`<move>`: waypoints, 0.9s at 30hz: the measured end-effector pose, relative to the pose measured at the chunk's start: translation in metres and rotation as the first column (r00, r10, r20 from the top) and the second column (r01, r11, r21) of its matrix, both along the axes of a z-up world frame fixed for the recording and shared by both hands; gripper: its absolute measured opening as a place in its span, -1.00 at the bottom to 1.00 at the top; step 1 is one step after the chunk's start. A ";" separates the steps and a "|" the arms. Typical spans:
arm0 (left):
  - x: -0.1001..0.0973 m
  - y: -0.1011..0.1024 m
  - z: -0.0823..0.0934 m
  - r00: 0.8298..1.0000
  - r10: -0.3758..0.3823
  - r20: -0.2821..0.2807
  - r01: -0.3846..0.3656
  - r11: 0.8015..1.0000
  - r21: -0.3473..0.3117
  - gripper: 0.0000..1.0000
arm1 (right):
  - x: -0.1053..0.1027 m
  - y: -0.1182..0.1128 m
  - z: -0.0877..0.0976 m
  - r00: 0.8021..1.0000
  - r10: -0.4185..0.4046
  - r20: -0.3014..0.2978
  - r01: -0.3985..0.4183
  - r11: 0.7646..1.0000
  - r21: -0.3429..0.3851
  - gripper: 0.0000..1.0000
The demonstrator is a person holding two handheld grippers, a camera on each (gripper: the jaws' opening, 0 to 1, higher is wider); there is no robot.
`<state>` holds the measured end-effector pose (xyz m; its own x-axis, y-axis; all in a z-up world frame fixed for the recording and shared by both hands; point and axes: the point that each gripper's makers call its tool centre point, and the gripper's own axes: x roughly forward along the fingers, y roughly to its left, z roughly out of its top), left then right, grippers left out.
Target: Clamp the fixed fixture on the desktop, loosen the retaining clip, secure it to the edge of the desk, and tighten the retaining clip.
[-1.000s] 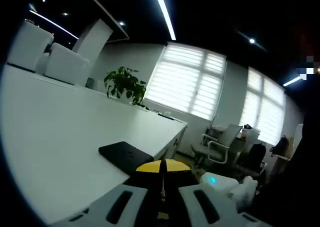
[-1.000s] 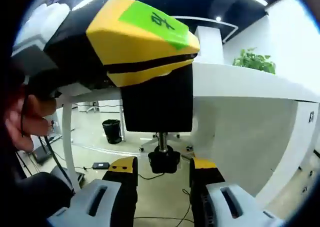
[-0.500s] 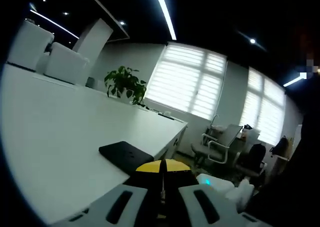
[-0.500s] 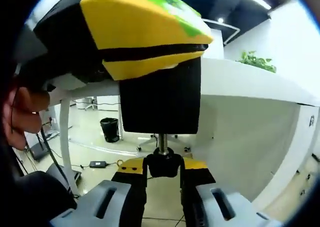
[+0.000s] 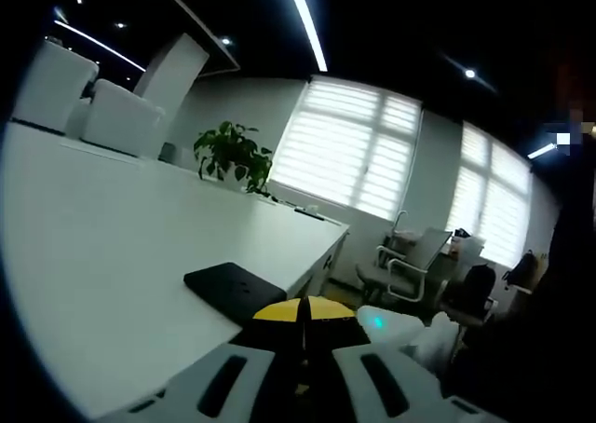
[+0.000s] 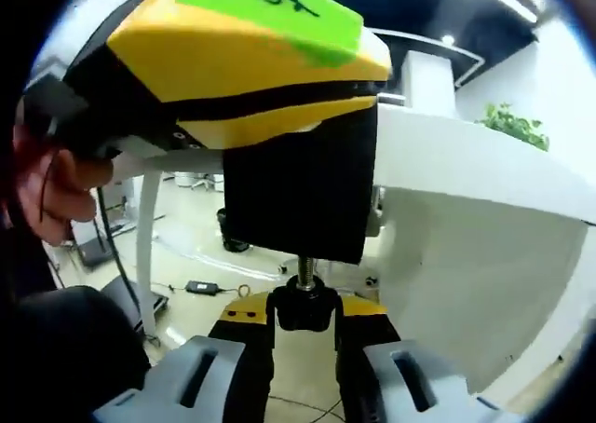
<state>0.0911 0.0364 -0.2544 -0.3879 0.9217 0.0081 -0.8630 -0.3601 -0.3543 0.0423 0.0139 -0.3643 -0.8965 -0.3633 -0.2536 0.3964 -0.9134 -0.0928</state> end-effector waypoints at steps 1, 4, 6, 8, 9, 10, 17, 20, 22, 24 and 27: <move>0.000 0.000 0.000 1.000 0.000 0.000 0.000 1.000 0.000 -0.99 | -0.001 0.000 0.000 1.000 0.006 0.002 -0.006 1.000 -0.003 -0.55; 0.000 0.000 0.000 1.000 -0.001 0.000 0.001 1.000 -0.007 -0.99 | -0.003 -0.003 -0.001 0.996 0.094 0.012 -0.093 0.995 -0.024 -0.55; 0.000 0.000 -0.001 1.000 0.000 -0.002 0.000 1.000 -0.015 -0.99 | -0.002 -0.005 -0.001 0.984 0.177 0.010 -0.176 0.984 -0.039 -0.55; 0.000 0.001 -0.001 1.000 0.001 -0.005 -0.001 1.000 -0.020 -0.99 | -0.002 -0.006 0.000 0.974 0.228 0.009 -0.228 0.973 -0.045 -0.55; 0.000 0.000 -0.001 1.000 0.002 -0.004 -0.002 1.000 -0.023 -0.99 | 0.003 -0.009 0.000 0.956 0.294 0.007 -0.294 0.955 -0.051 -0.55; 0.000 0.000 -0.001 1.000 0.002 -0.002 -0.002 1.000 -0.023 -0.99 | 0.003 -0.009 0.000 0.944 0.329 0.008 -0.328 0.943 -0.059 -0.55; 0.000 0.001 -0.001 1.000 -0.001 0.011 0.002 1.000 -0.023 -0.99 | 0.002 -0.013 -0.001 0.851 0.525 -0.011 -0.525 0.850 -0.037 -0.55; -0.001 0.001 -0.001 1.000 -0.004 0.019 0.004 1.000 -0.020 -0.99 | 0.003 -0.015 -0.003 0.827 0.562 -0.002 -0.561 0.826 -0.057 -0.55; -0.001 0.001 -0.001 1.000 -0.004 0.018 0.004 1.000 -0.021 -0.99 | 0.004 -0.016 -0.004 0.815 0.579 -0.007 -0.578 0.814 -0.059 -0.54; -0.001 0.001 -0.002 1.000 -0.001 0.017 0.002 1.000 -0.024 -0.99 | 0.005 -0.017 -0.003 0.809 0.588 -0.017 -0.588 0.808 -0.043 -0.54; -0.001 0.001 -0.002 1.000 -0.001 0.017 0.001 1.000 -0.024 -0.99 | 0.008 -0.019 -0.002 0.811 0.584 -0.018 -0.585 0.810 -0.039 -0.54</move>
<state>0.0900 0.0373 -0.2561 -0.3869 0.9219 -0.0211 -0.8572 -0.3680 -0.3601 0.0504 -0.0054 -0.3662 -0.5128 -0.8290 -0.2233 0.8563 -0.5125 -0.0639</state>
